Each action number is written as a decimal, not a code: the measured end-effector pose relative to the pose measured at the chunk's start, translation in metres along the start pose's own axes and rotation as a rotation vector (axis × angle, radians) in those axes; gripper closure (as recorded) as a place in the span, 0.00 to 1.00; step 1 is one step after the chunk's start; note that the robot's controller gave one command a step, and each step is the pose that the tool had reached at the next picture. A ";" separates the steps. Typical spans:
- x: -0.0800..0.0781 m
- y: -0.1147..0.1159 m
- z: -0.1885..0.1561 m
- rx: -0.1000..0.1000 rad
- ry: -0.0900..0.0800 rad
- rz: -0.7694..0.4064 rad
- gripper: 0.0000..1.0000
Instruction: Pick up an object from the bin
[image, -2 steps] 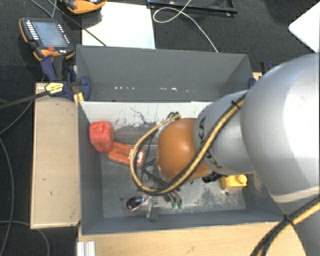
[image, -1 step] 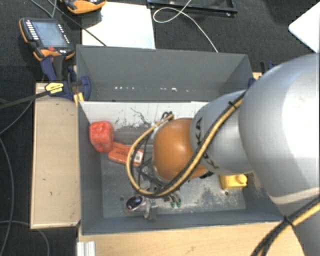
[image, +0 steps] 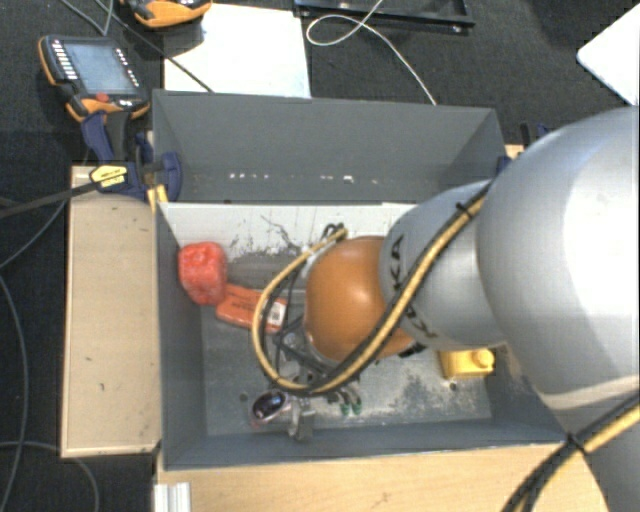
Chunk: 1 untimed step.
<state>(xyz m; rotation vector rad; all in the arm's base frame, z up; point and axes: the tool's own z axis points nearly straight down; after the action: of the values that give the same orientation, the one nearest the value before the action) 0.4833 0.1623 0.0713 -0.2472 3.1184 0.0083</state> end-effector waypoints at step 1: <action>-0.018 0.019 0.001 -0.001 -0.002 -0.385 0.00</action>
Offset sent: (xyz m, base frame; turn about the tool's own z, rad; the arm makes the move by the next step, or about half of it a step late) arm 0.0025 0.0267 -0.0013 -0.0748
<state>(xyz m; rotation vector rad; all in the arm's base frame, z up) 0.4984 0.1844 0.0706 -0.8383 3.0111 0.0052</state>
